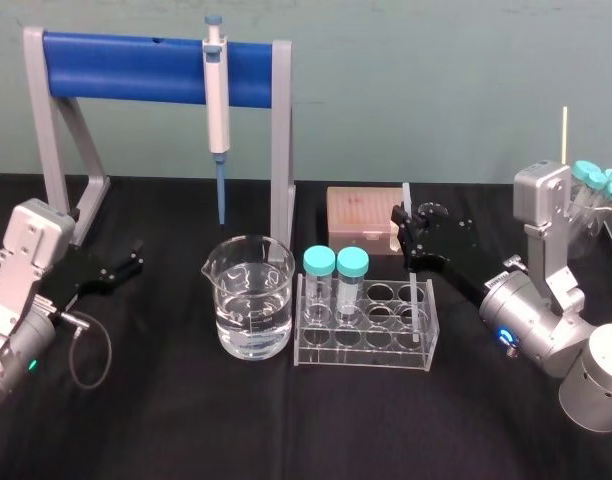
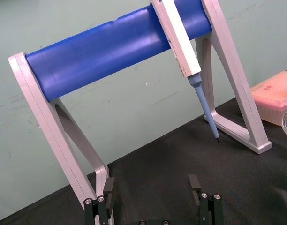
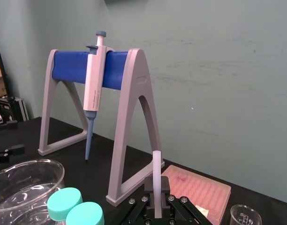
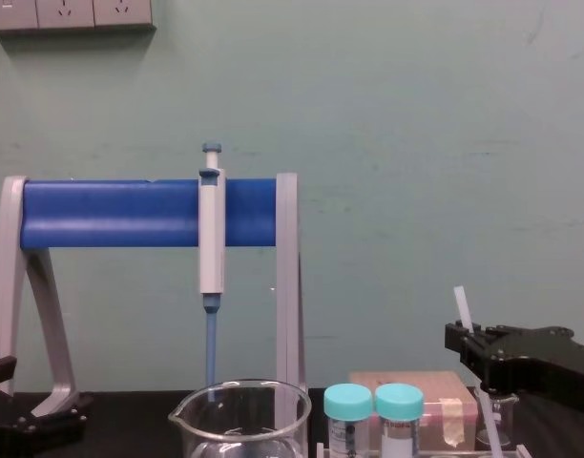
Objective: Pick up the stirring rod with one hand, then place it down.
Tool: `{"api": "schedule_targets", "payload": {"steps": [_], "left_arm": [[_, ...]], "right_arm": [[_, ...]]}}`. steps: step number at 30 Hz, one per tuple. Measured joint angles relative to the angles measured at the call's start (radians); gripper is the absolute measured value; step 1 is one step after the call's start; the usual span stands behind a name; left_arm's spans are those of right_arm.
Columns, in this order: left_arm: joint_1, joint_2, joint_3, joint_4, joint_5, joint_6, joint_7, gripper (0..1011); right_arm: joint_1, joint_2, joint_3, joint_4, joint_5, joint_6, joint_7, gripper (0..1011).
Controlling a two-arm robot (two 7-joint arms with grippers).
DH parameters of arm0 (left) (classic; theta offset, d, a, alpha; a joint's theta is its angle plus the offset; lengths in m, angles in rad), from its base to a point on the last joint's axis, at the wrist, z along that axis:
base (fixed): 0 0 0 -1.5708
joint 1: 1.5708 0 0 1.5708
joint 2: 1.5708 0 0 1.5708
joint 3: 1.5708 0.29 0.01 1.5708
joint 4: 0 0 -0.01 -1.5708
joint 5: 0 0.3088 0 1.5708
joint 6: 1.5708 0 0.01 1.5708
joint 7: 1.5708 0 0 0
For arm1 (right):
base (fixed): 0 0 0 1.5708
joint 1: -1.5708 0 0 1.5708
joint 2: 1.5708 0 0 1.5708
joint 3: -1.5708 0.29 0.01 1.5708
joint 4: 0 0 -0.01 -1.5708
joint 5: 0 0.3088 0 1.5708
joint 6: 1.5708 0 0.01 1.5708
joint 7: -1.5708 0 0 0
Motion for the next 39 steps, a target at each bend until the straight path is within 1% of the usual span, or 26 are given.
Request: {"api": "schedule_targets", "payload": {"steps": [5, 14, 15, 18, 20, 22, 23, 25, 26, 27, 28, 29, 31, 32, 33, 34, 39], "left_arm": [[0.000, 0.000, 0.000, 0.000, 0.000, 0.000, 0.000, 1000], [0.000, 0.000, 0.000, 0.000, 0.000, 0.000, 0.000, 1000], [0.000, 0.000, 0.000, 0.000, 0.000, 0.000, 0.000, 1000], [0.000, 0.000, 0.000, 0.000, 0.000, 0.000, 0.000, 1000], [0.000, 0.000, 0.000, 0.000, 0.000, 0.000, 0.000, 1000], [0.000, 0.000, 0.000, 0.000, 0.000, 0.000, 0.000, 1000], [0.000, 0.000, 0.000, 0.000, 0.000, 0.000, 0.000, 1000], [0.000, 0.000, 0.000, 0.000, 0.000, 0.000, 0.000, 1000], [0.000, 0.000, 0.000, 0.000, 0.000, 0.000, 0.000, 1001], [0.000, 0.000, 0.000, 0.000, 0.000, 0.000, 0.000, 1000], [0.000, 0.000, 0.000, 0.000, 0.000, 0.000, 0.000, 1000], [0.000, 0.000, 0.000, 0.000, 0.000, 0.000, 0.000, 1000], [0.000, 0.000, 0.000, 0.000, 0.000, 0.000, 0.000, 1000], [0.000, 0.000, 0.000, 0.000, 0.000, 0.000, 0.000, 1001], [0.000, 0.000, 0.000, 0.000, 0.000, 0.000, 0.000, 1001], [0.000, 0.000, 0.000, 0.000, 0.000, 0.000, 0.000, 1000], [0.000, 0.000, 0.000, 0.000, 0.000, 0.000, 0.000, 1000]], "right_arm": [[-0.001, 0.000, -0.003, -0.001, -0.012, 0.005, -0.007, 72], [-0.001, 0.001, -0.003, -0.001, -0.011, 0.005, -0.006, 73], [-0.001, 0.001, -0.003, -0.001, -0.011, 0.005, -0.006, 86], [-0.001, 0.001, -0.003, -0.001, -0.011, 0.006, -0.006, 153], [-0.001, 0.001, -0.003, -0.001, -0.010, 0.006, -0.006, 230], [-0.001, 0.001, -0.003, -0.001, -0.009, 0.006, -0.006, 270], [-0.001, 0.001, -0.003, -0.001, -0.009, 0.006, -0.006, 329], [-0.001, 0.001, -0.002, -0.001, -0.008, 0.006, -0.006, 372], [-0.001, 0.001, -0.002, -0.001, -0.008, 0.006, -0.006, 430], [-0.001, 0.001, -0.002, -0.001, -0.008, 0.006, -0.006, 443], [-0.001, 0.001, -0.002, -0.001, -0.008, 0.006, -0.006, 489], [-0.001, 0.001, -0.002, -0.001, -0.008, 0.006, -0.006, 501], [-0.001, 0.001, -0.002, -0.001, -0.008, 0.006, -0.006, 590], [-0.001, 0.001, -0.002, -0.001, -0.008, 0.006, -0.006, 590], [-0.001, 0.001, -0.002, -0.001, -0.008, 0.006, -0.006, 613], [-0.001, 0.001, -0.002, -0.001, -0.008, 0.006, -0.006, 673], [-0.001, 0.001, -0.002, -0.001, -0.007, 0.006, -0.006, 828]]}}
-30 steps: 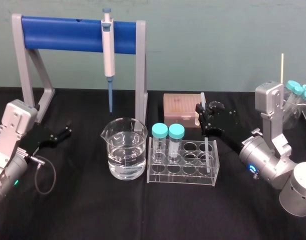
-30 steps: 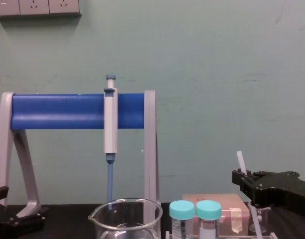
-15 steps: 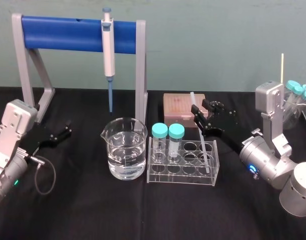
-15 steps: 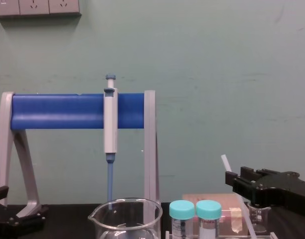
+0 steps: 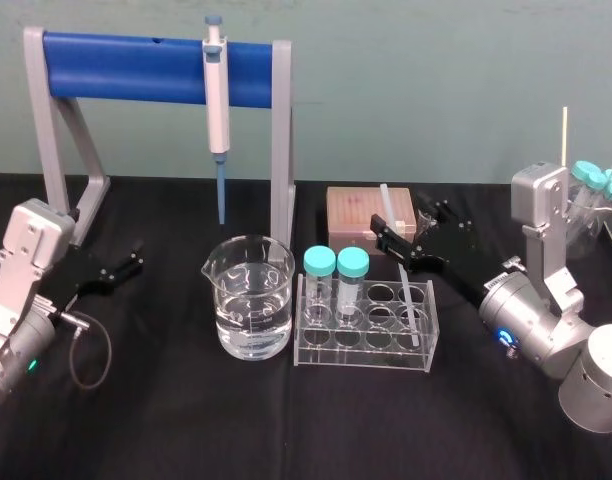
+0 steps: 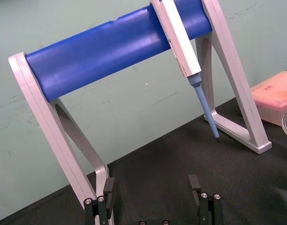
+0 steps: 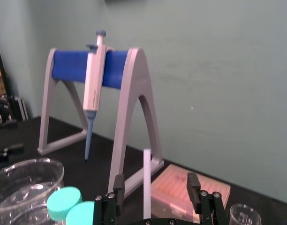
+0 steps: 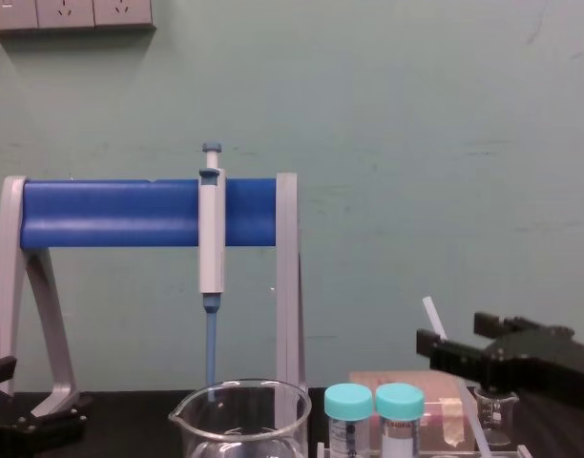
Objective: Pick up the stirring rod with one hand, then place it down.
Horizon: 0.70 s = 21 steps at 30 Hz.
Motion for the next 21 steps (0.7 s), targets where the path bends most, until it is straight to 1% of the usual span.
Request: {"api": "schedule_targets", "payload": {"steps": [1, 2, 3, 5, 7, 9, 12, 13, 14, 15, 18, 19, 21], "left_arm": [[0.000, 0.000, 0.000, 0.000, 0.000, 0.000, 0.000, 1000], [0.000, 0.000, 0.000, 0.000, 0.000, 0.000, 0.000, 1000], [0.000, 0.000, 0.000, 0.000, 0.000, 0.000, 0.000, 1000], [0.000, 0.000, 0.000, 0.000, 0.000, 0.000, 0.000, 1000], [0.000, 0.000, 0.000, 0.000, 0.000, 0.000, 0.000, 1000], [0.000, 0.000, 0.000, 0.000, 0.000, 0.000, 0.000, 1000], [0.000, 0.000, 0.000, 0.000, 0.000, 0.000, 0.000, 1000], [0.000, 0.000, 0.000, 0.000, 0.000, 0.000, 0.000, 1000], [0.000, 0.000, 0.000, 0.000, 0.000, 0.000, 0.000, 1001], [0.000, 0.000, 0.000, 0.000, 0.000, 0.000, 0.000, 1000], [0.000, 0.000, 0.000, 0.000, 0.000, 0.000, 0.000, 1000], [0.000, 0.000, 0.000, 0.000, 0.000, 0.000, 0.000, 1000], [0.000, 0.000, 0.000, 0.000, 0.000, 0.000, 0.000, 1001]], "right_arm": [[0.000, -0.001, 0.004, -0.003, 0.004, -0.006, 0.003, 840], [0.000, -0.001, 0.007, -0.005, 0.007, -0.011, 0.004, 899], [0.000, -0.002, 0.011, -0.008, 0.009, -0.017, 0.004, 899], [-0.001, -0.005, 0.026, -0.019, 0.014, -0.036, -0.003, 947], [-0.004, -0.012, 0.049, -0.032, 0.014, -0.055, -0.031, 998], [-0.009, -0.020, 0.074, -0.042, -0.002, -0.069, -0.074, 1003], [-0.016, -0.027, 0.093, -0.045, -0.028, -0.071, -0.123, 1003], [-0.021, -0.032, 0.104, -0.045, -0.049, -0.062, -0.157, 1003], [-0.023, -0.035, 0.107, -0.045, -0.061, -0.052, -0.174, 1003], [-0.029, -0.038, 0.112, -0.044, -0.082, -0.034, -0.202, 1003], [-0.036, -0.043, 0.116, -0.039, -0.102, -0.008, -0.227, 1003], [-0.039, -0.046, 0.118, -0.034, -0.112, 0.009, -0.236, 1003], [-0.041, -0.050, 0.119, -0.030, -0.119, 0.024, -0.241, 1003]]}}
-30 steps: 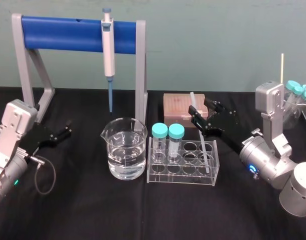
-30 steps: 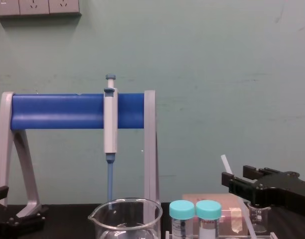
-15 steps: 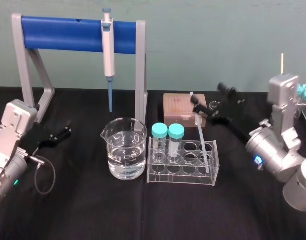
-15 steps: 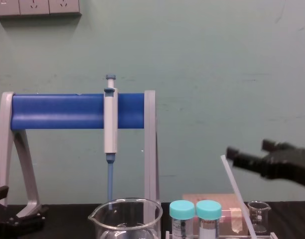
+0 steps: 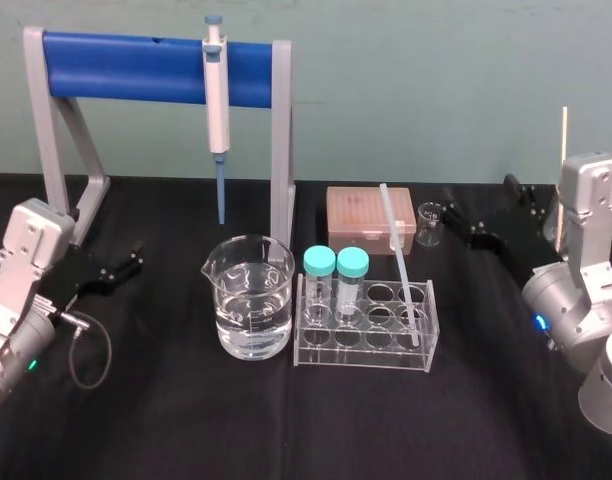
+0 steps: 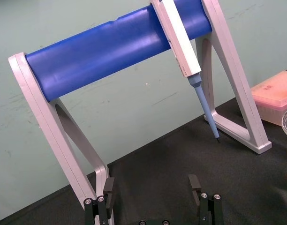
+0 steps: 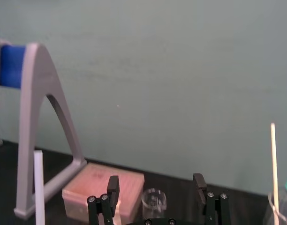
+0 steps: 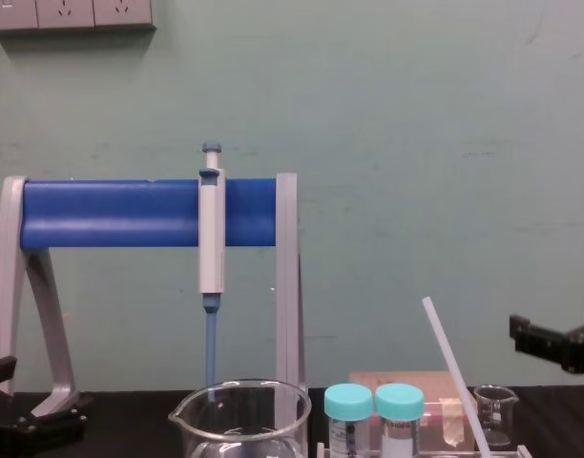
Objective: Pick up the stirring rod with one hand, then place it down.
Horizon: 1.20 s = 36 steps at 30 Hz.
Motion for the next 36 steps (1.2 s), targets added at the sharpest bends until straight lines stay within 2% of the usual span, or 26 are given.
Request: {"api": "schedule_targets", "payload": {"steps": [6, 36], "left_arm": [[0.000, 0.000, 0.000, 0.000, 0.000, 0.000, 0.000, 1001], [0.000, 0.000, 0.000, 0.000, 0.000, 0.000, 0.000, 1000]], "right_arm": [[-0.002, -0.012, 0.006, 0.017, -0.022, 0.031, -0.008, 1003], [-0.001, -0.009, 0.005, 0.013, -0.017, 0.025, -0.007, 1003]]}}
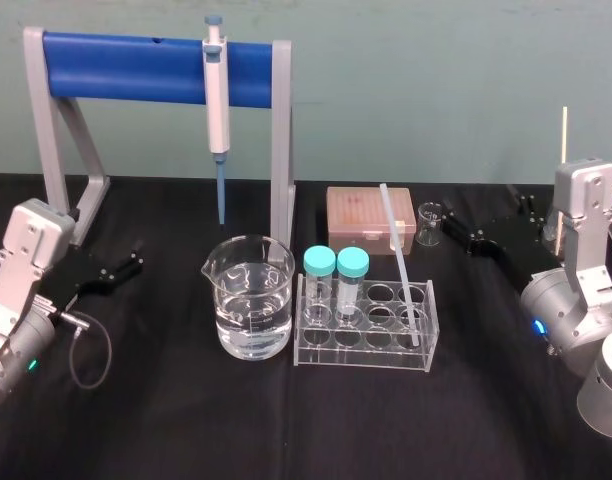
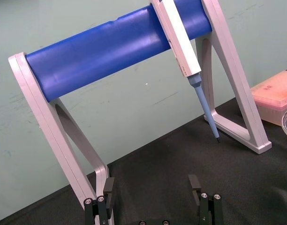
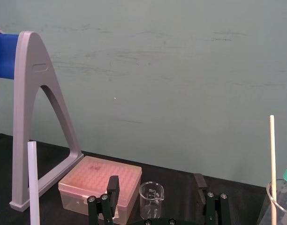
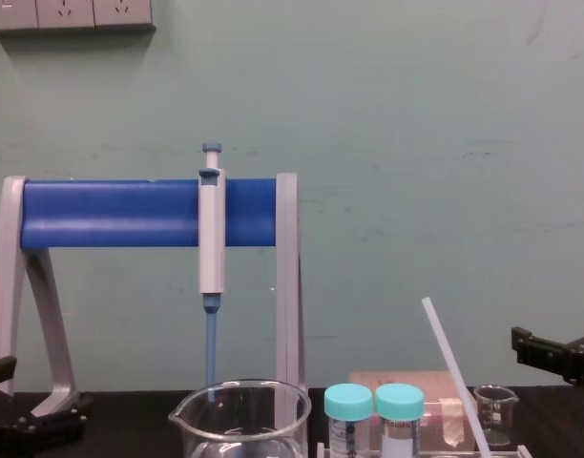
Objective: Pick up the stirring rod with one hand, then place it down.
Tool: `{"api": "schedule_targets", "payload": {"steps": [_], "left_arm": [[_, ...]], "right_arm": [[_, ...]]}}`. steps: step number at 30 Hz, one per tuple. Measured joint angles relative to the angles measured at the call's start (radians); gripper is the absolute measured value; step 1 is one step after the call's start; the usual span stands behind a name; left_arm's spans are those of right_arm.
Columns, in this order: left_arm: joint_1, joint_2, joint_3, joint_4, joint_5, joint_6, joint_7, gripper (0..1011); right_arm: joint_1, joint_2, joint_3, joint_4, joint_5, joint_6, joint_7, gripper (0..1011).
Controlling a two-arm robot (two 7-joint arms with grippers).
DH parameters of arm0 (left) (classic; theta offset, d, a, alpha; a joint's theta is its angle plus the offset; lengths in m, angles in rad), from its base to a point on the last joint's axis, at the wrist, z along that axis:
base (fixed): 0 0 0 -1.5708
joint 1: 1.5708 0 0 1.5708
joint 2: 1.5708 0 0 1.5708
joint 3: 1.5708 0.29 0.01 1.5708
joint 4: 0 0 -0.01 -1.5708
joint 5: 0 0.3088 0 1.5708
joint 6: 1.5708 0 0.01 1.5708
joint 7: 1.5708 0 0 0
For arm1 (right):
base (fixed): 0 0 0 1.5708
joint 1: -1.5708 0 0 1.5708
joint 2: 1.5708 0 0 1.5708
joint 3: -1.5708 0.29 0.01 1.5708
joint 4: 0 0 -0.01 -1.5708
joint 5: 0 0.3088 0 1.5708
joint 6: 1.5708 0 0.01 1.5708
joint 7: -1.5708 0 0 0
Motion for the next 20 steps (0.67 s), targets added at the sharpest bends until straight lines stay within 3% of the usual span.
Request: {"api": "schedule_targets", "payload": {"steps": [20], "left_arm": [[0.000, 0.000, 0.000, 0.000, 0.000, 0.000, 0.000, 1000]], "right_arm": [[0.000, 0.000, 0.000, 0.000, 0.001, -0.001, 0.001, 1003]]}}
